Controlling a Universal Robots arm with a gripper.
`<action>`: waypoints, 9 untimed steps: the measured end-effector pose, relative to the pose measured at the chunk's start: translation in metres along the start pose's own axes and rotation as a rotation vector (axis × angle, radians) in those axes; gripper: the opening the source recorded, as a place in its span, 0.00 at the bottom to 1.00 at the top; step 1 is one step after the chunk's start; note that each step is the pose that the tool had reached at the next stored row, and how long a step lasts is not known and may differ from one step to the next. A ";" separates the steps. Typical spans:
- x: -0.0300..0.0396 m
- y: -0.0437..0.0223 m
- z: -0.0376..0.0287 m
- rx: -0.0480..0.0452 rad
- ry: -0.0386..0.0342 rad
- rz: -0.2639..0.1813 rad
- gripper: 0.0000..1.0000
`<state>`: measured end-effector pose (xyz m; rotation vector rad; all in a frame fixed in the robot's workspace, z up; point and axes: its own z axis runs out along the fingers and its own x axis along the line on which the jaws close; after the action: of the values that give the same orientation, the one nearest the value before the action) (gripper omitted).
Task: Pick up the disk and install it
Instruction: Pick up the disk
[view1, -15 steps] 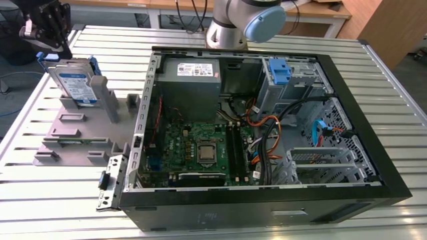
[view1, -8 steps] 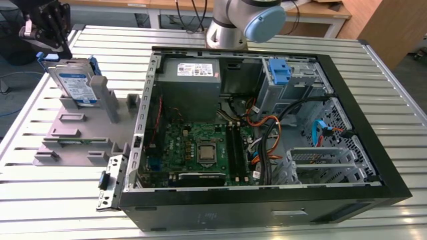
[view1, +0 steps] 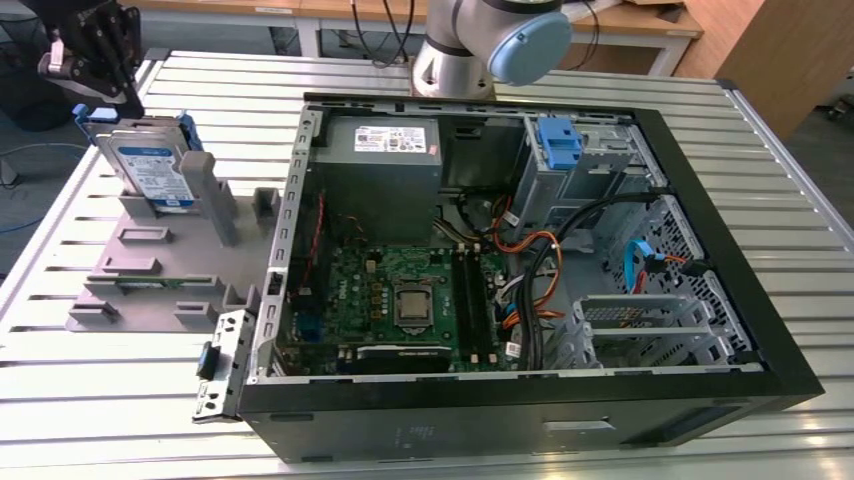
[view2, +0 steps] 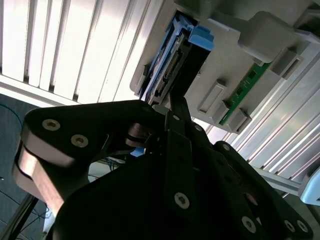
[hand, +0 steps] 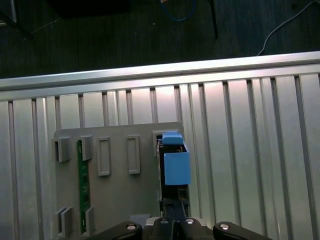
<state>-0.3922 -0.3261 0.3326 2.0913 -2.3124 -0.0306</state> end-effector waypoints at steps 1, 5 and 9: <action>0.0000 0.0000 0.0000 0.0000 0.0000 0.000 0.11; 0.0000 0.0000 0.0000 0.0000 0.0000 0.000 0.29; 0.0000 0.0000 0.0001 0.0000 0.0000 0.000 0.41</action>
<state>-0.3923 -0.3261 0.3326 2.0913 -2.3124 -0.0306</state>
